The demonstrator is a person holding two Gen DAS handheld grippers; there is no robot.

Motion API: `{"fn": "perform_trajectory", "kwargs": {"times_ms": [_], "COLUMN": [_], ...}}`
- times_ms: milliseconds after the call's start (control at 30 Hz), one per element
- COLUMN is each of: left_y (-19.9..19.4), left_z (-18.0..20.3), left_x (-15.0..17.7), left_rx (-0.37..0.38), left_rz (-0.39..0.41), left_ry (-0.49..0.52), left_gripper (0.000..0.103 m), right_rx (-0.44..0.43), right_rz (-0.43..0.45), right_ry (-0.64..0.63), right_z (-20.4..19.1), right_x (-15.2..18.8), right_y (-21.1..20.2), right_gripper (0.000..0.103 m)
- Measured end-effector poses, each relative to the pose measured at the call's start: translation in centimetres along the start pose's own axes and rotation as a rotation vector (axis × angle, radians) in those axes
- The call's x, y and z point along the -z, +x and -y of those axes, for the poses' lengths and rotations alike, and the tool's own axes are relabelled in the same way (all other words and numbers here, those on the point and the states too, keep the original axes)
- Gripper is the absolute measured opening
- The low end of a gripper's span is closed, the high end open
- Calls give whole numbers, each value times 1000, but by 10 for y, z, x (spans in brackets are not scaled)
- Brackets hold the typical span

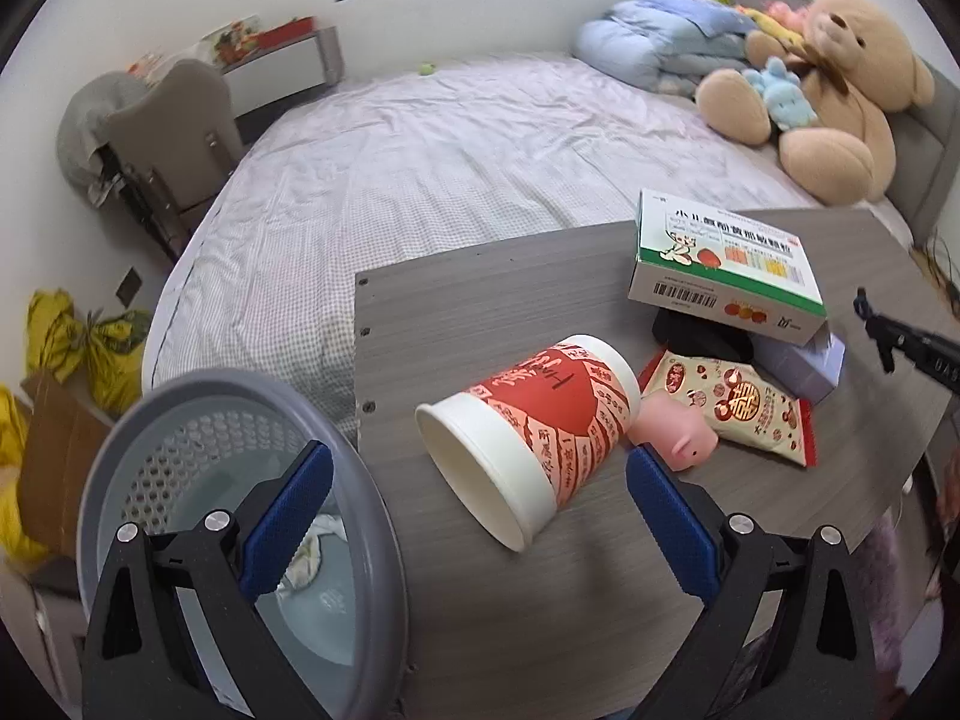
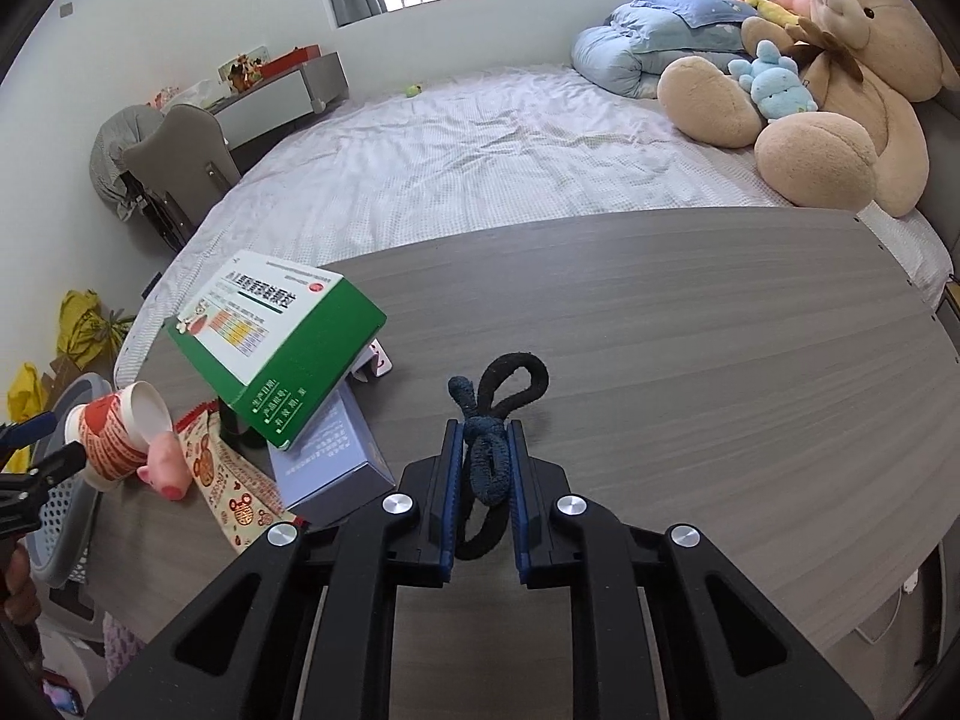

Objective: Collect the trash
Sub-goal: 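Grasp the red-and-white paper cup with the left gripper while the right holds the hair tie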

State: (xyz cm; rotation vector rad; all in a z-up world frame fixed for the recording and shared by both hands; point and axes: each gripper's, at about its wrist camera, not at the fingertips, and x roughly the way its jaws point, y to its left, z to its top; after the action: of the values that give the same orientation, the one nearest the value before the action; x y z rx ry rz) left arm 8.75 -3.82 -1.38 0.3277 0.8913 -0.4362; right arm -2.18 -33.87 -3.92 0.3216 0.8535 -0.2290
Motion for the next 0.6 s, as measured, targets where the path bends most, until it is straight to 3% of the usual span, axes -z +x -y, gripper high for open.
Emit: {"fn": "perform_trajectory", "kwargs": {"times_ms": [167, 300, 600], "left_y": [12, 22, 45], "left_z": [4, 5, 12], "left_x": [-11, -21, -23], "left_rx": [31, 111, 157], "left_rz": [-32, -68, -114], "left_ry": [169, 256, 292], "left_gripper": [96, 97, 97], "right_rx": [-5, -3, -13], "right_rz": [-7, -17, -12], "right_ry": [28, 46, 69], "right_z": [6, 14, 19], "right_x": [4, 6, 6], "right_y": [-5, -7, -8], "right_gripper": [14, 14, 14]}}
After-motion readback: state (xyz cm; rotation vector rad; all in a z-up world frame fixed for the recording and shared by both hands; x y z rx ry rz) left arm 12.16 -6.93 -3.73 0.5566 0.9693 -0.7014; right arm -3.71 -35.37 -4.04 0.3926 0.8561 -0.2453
